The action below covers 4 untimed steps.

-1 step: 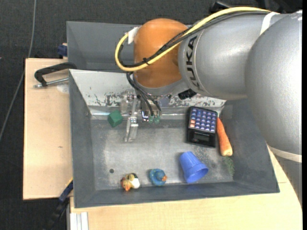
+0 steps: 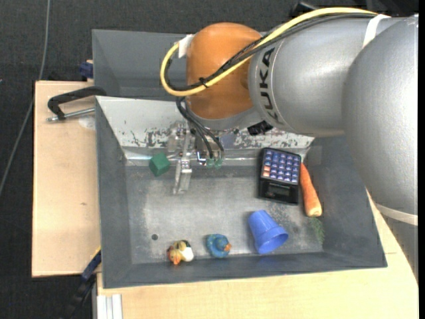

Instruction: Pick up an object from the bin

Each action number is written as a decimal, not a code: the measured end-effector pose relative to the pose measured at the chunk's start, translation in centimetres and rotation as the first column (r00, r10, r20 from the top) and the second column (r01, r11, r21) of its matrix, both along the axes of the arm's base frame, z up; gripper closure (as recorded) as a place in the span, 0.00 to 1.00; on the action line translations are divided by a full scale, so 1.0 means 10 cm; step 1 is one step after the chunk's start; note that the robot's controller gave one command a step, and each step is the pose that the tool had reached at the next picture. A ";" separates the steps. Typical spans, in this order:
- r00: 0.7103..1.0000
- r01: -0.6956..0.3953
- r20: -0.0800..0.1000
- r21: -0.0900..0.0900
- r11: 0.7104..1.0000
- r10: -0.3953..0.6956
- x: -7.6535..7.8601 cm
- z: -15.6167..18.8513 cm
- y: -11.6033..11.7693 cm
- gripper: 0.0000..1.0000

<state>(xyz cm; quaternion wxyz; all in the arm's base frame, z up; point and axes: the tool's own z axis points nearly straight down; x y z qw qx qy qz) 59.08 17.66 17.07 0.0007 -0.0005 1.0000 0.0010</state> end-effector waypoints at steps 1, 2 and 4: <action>0.998 -0.056 -0.004 0.000 0.998 0.056 -0.16 -0.12 -0.05 0.00; 0.997 -0.074 0.000 0.001 0.997 0.074 -0.51 -0.13 -0.54 0.00; 0.972 -0.234 -0.001 0.000 0.972 0.234 -0.27 -0.50 -0.92 0.00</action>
Offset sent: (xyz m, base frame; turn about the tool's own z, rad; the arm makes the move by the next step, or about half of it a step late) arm -0.0572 -0.0627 -0.0135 -0.0739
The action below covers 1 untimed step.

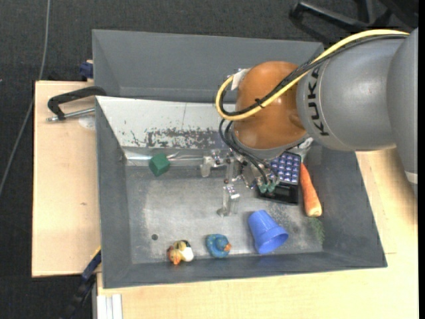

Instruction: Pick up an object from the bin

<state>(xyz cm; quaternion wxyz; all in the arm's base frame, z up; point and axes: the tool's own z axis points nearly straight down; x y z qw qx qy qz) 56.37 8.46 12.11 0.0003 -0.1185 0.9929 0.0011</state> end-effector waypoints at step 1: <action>0.999 -0.039 0.006 0.002 0.999 0.039 -0.29 0.10 -0.45 0.00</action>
Offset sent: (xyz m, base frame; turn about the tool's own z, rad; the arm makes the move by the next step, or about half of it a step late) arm 0.0121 -0.0674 -0.0382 -0.0248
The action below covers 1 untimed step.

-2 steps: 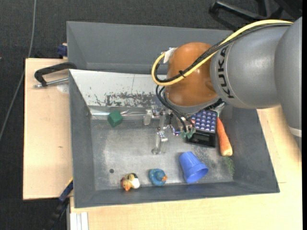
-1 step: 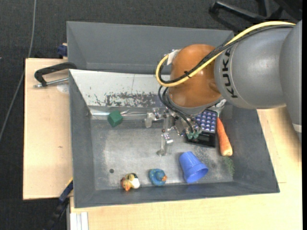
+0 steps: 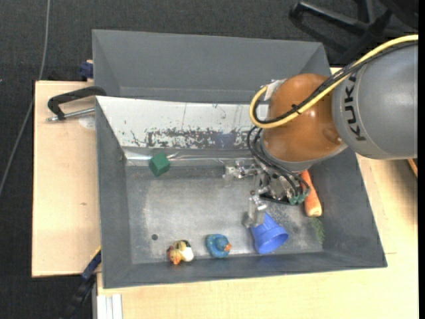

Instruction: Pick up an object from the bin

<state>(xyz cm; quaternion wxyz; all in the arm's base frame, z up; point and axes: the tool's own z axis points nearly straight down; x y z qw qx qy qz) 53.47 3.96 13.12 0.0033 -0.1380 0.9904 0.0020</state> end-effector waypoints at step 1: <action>1.000 0.013 0.005 -0.003 1.000 -0.013 0.20 -0.23 -0.23 0.00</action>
Offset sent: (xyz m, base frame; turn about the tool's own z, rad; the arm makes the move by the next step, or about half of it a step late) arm -0.0222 -0.0584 -0.0262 -0.2025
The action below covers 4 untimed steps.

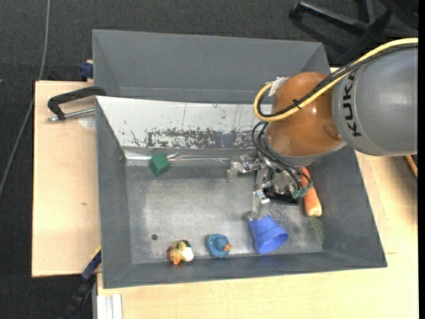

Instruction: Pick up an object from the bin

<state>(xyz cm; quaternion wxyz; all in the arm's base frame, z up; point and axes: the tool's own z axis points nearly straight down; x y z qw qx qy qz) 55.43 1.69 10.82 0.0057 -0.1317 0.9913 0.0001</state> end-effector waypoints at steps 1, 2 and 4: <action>0.991 -0.136 -0.004 0.003 0.991 0.136 -0.16 -0.06 -0.18 0.00; 0.925 -0.379 0.003 -0.003 0.925 0.379 -0.16 -0.02 -0.51 0.00; 0.975 -0.220 0.005 0.000 0.976 0.220 -0.03 0.07 -0.68 0.00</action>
Offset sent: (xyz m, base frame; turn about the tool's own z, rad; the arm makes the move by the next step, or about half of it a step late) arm -0.0125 -0.0672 -0.0005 -0.4162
